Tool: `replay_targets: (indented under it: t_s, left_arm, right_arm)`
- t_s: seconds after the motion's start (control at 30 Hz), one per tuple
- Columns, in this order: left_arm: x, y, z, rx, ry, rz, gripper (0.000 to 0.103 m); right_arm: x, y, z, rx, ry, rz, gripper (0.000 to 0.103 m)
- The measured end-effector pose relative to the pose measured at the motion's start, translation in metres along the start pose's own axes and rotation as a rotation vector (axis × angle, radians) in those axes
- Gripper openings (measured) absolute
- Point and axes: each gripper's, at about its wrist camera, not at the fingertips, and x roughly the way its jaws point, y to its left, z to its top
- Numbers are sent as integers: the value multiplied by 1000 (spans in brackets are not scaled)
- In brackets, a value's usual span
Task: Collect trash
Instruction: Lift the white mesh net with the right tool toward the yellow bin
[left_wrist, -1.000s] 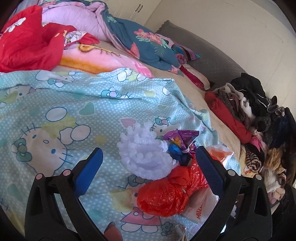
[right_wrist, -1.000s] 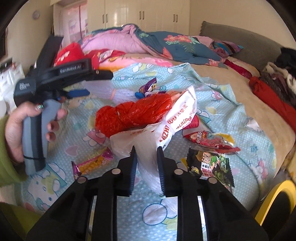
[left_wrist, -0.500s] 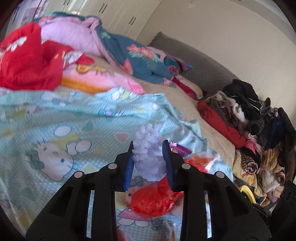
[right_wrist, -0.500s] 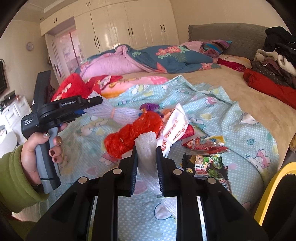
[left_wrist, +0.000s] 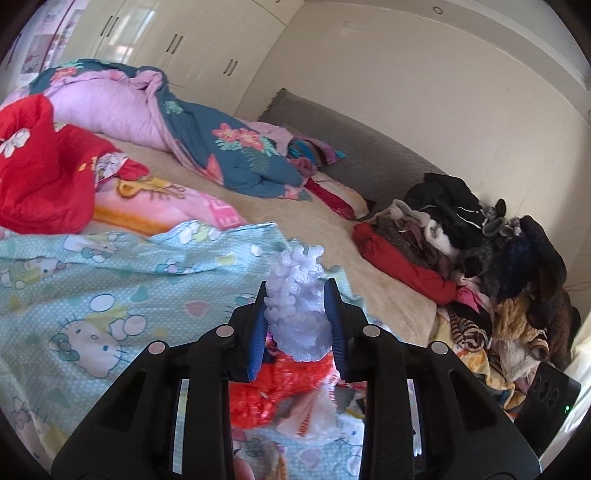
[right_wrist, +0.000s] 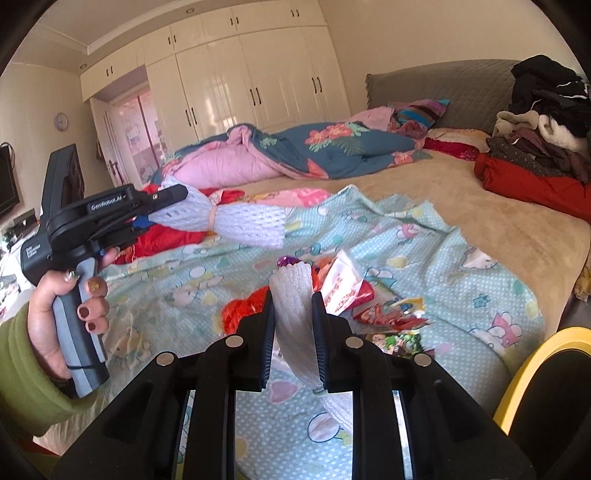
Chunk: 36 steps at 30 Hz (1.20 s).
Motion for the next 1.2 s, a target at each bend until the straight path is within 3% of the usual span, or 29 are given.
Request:
replay_targets:
  t_s: [0.47, 1.2]
  left_arm:
    - [12, -62, -24, 109, 61, -85, 22]
    - [27, -156, -69, 259, 155, -194, 23]
  right_arm:
    - [-44, -46, 7, 88, -96, -83, 19]
    - [-116, -133, -9, 299, -210, -190, 19]
